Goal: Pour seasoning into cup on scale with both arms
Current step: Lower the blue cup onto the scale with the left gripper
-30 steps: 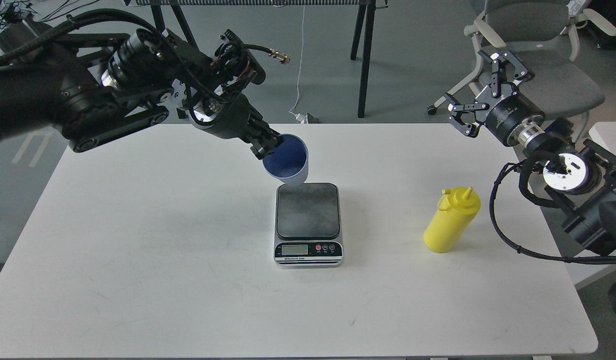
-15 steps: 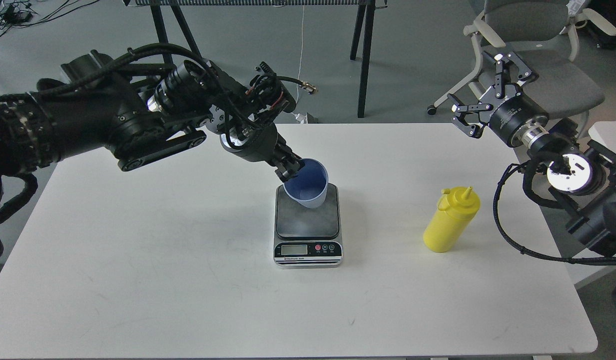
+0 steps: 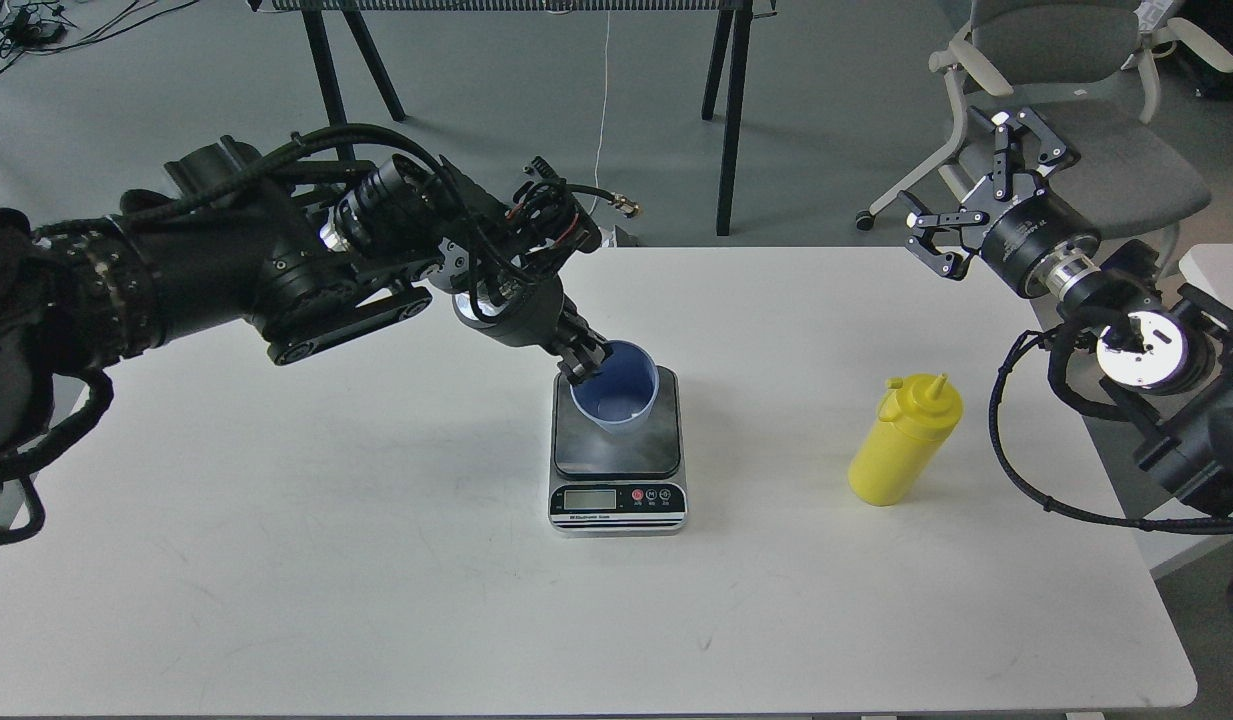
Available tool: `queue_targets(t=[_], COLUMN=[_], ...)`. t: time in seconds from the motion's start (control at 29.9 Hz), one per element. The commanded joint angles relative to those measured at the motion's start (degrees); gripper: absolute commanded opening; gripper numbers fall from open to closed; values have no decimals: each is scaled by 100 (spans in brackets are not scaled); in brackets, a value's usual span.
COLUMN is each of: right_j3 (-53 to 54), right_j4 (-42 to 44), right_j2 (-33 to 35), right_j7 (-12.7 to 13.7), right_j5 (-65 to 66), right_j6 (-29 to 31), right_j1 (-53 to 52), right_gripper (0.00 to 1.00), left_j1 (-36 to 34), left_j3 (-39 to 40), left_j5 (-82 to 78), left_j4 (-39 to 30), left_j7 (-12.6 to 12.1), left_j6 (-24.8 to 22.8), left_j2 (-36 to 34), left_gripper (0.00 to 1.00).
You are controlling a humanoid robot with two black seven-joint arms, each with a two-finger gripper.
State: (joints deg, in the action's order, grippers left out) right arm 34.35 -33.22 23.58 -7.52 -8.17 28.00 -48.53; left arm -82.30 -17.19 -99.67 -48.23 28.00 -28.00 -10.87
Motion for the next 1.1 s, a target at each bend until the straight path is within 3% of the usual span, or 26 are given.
queue_targets(t=[0.0,0.74,1.07], right_j3=[1,10,10], right_j4=[0,-9,-26], right_j2=[6,-3,-3], right_j7=[-4,-4,-4], right_j5=[0,0,0], right_j6=[0,0,0], right_j1=[10,45,71], right_gripper=[99,99,99], left_j1=[30,127,144], left_j3=[-3,-3,67], left_j5=[9,18,62], left_j4=[42,103,226], left_j7=[0,0,0], left_j6=[0,0,0], left_j2=[24,33,76], left_gripper=[8,13,32])
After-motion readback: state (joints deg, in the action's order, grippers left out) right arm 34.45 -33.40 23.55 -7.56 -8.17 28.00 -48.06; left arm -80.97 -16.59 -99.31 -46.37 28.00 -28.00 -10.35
